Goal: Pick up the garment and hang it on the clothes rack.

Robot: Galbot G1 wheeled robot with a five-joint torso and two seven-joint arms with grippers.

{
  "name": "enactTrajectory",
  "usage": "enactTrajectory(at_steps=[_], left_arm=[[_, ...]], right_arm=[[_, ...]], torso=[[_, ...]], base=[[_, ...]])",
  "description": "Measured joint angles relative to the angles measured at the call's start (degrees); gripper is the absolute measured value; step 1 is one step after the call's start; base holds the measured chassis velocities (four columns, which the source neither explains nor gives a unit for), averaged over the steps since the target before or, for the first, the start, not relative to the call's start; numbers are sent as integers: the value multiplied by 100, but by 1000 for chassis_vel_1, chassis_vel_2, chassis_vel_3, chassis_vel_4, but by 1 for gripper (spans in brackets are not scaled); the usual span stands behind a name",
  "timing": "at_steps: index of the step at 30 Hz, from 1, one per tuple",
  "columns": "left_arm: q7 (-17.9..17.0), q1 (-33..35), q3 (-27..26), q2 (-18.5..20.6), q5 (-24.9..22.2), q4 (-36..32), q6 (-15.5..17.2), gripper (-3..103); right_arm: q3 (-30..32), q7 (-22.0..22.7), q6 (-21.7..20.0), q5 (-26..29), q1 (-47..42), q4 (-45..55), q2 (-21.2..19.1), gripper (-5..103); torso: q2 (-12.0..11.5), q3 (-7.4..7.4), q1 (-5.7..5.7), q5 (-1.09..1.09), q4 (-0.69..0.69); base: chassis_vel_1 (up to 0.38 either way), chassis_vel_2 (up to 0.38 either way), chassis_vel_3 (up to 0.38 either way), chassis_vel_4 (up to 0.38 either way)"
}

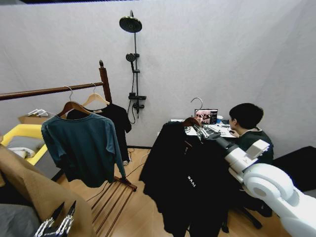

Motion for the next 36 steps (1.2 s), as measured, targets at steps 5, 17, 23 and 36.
enactTrajectory(at_steps=[5,17,23,36], left_arm=[[0,0,0,0,0,0,0,46],[0,0,0,0,0,0,0,46],[0,0,0,0,0,0,0,46],[0,0,0,0,0,0,0,46]], right_arm=[[15,10,11,-76,-70,0,18,9],[28,17,35,-124,-134,-29,22,9],[-21,20,38,-136,-106,-52,36,9],[-68,14,64,-161,-42,-169,69,9]], torso=[[-2,0,-2,0,0],[-2,0,-2,0,-1],[-2,0,-2,0,-4],[-1,0,-1,-1,-1]], base=[[0,0,0,0],[-42,-41,-37,-42],[-72,-80,-75,-77],[-3,-6,-14,-4]])
